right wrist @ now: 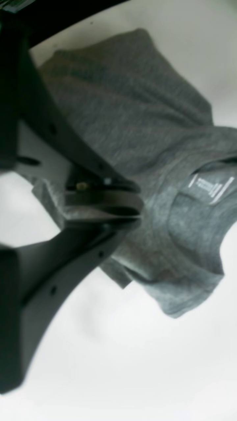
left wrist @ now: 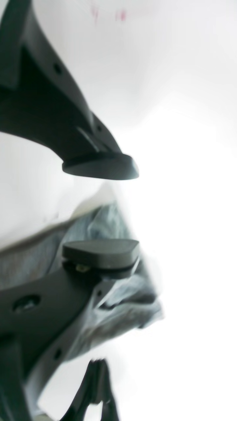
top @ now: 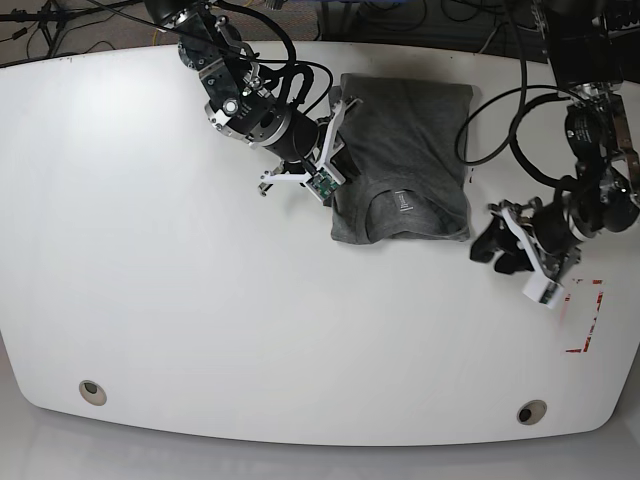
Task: Fold the T-shirt properly
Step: 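Release the shirt with the left gripper and move it over the bundle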
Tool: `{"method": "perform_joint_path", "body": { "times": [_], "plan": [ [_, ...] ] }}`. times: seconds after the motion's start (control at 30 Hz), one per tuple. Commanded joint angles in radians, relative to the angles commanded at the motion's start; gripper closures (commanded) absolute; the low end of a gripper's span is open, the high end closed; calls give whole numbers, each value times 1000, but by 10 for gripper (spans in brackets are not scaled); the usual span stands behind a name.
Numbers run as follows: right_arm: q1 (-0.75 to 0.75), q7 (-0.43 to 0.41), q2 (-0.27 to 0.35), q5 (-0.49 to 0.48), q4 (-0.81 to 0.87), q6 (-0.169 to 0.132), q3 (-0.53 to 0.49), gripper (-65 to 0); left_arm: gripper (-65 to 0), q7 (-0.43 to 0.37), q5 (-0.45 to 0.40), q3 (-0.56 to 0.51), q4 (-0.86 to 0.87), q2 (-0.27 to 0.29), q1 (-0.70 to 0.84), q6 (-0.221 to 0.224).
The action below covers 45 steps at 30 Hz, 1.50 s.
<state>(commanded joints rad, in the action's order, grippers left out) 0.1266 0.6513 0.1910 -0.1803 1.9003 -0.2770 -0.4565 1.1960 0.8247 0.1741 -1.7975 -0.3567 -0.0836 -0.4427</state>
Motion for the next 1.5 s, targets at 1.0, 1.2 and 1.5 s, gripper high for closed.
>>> {"method": "perform_joint_path", "body": {
  "times": [1.0,1.2,1.5],
  "plan": [
    [32,-2,-21,0,9,0,-2,-51,-264,-143,-9,-135,543,41,-336,5],
    [34,-2,-21,0,32,0,0,-51,-264,-149,18,-133,480,37,-364,5],
    [21,-2,-2,2,49,38,6,-51,-265,-91,0,-140,118,35,-173,5]
  ]
}}
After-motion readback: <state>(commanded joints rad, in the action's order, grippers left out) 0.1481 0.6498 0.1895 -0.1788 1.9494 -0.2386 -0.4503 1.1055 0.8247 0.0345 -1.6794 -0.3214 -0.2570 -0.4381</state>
